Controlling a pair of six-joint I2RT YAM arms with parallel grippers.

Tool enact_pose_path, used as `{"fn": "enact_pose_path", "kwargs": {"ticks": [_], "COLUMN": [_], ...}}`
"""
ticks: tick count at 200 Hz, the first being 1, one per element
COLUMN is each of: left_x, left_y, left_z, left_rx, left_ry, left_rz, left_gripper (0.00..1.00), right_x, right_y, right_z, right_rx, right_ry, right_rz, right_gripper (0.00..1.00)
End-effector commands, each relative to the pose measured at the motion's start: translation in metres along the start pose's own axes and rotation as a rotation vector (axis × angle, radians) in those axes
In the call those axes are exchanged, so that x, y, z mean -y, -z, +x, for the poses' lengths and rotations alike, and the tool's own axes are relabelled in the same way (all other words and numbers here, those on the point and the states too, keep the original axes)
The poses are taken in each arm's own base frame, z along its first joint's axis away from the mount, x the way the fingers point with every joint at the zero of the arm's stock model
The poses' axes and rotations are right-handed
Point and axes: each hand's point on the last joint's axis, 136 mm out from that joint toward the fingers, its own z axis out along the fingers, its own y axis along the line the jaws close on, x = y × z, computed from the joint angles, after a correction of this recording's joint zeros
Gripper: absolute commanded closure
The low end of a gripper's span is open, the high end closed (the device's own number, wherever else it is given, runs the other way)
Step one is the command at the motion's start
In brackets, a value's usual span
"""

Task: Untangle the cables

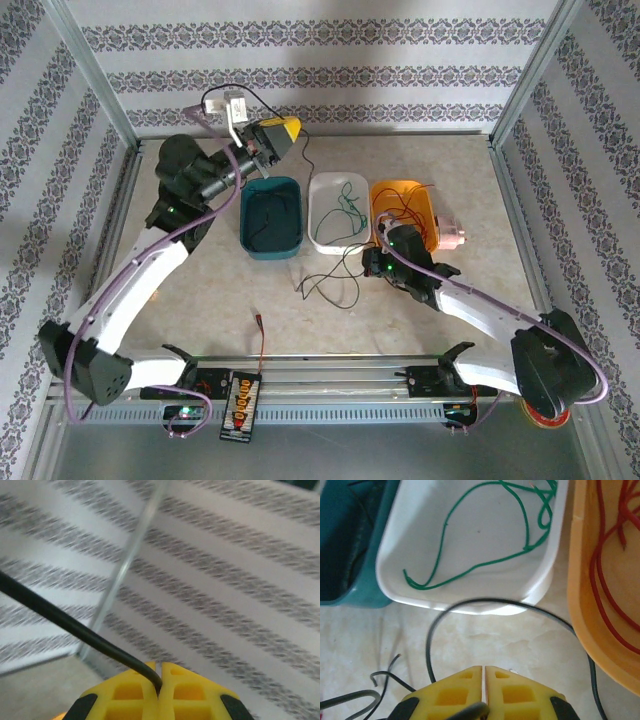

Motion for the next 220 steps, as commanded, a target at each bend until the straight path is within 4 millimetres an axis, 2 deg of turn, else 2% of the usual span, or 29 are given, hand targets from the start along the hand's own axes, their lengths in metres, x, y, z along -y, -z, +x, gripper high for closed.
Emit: {"fn": "enact_pose_path", "kwargs": {"ticks": [1,20,45,60,77,102,124,146,178,196,213,220], "left_x": [-0.060,-0.113,-0.177,-0.204,-0.221,-0.236,-0.243,-0.242,-0.239,-0.238,-0.236,-0.234], "left_y": [0.003,0.008,0.018,0.026,0.034,0.049,0.066,0.075,0.083,0.089,0.089,0.087], "left_z": [0.017,0.041,0.094,0.127,0.160,0.197,0.218,0.233,0.265,0.276,0.280,0.278], "left_rx": [-0.069,-0.115,-0.227,-0.295,-0.359,-0.437,-0.497,-0.548,-0.633,-0.656,-0.664,-0.662], "left_ry": [0.057,0.079,0.146,0.192,0.272,0.389,0.434,0.474,0.578,0.613,0.636,0.640], "left_rz": [-0.143,-0.253,-0.394,-0.469,-0.510,-0.583,-0.660,-0.679,-0.655,-0.655,-0.646,-0.637], "left_gripper": [1.00,1.00,1.00,1.00,1.00,1.00,1.00,1.00,1.00,0.86,0.60,0.54], "right_x": [-0.004,-0.004,-0.006,-0.006,-0.005,-0.003,-0.003,-0.001,-0.002,-0.001,0.000,0.000], "right_y": [0.007,0.010,0.014,0.017,0.020,0.022,0.023,0.022,0.023,0.023,0.024,0.024], "right_z": [0.003,0.002,0.001,0.001,0.001,0.001,0.002,0.004,0.003,0.004,0.005,0.005], "right_rx": [-0.011,-0.007,0.002,0.000,0.002,0.004,0.000,-0.001,0.002,0.002,0.007,0.005], "right_ry": [0.044,0.054,0.068,0.078,0.086,0.091,0.095,0.094,0.095,0.096,0.098,0.098], "right_rz": [-0.005,-0.001,-0.004,0.001,0.009,0.017,0.021,0.024,0.023,0.027,0.029,0.030], "right_gripper": [0.98,0.98,0.98,0.98,0.98,0.98,0.97,0.97,0.96,0.96,0.97,0.96]}}
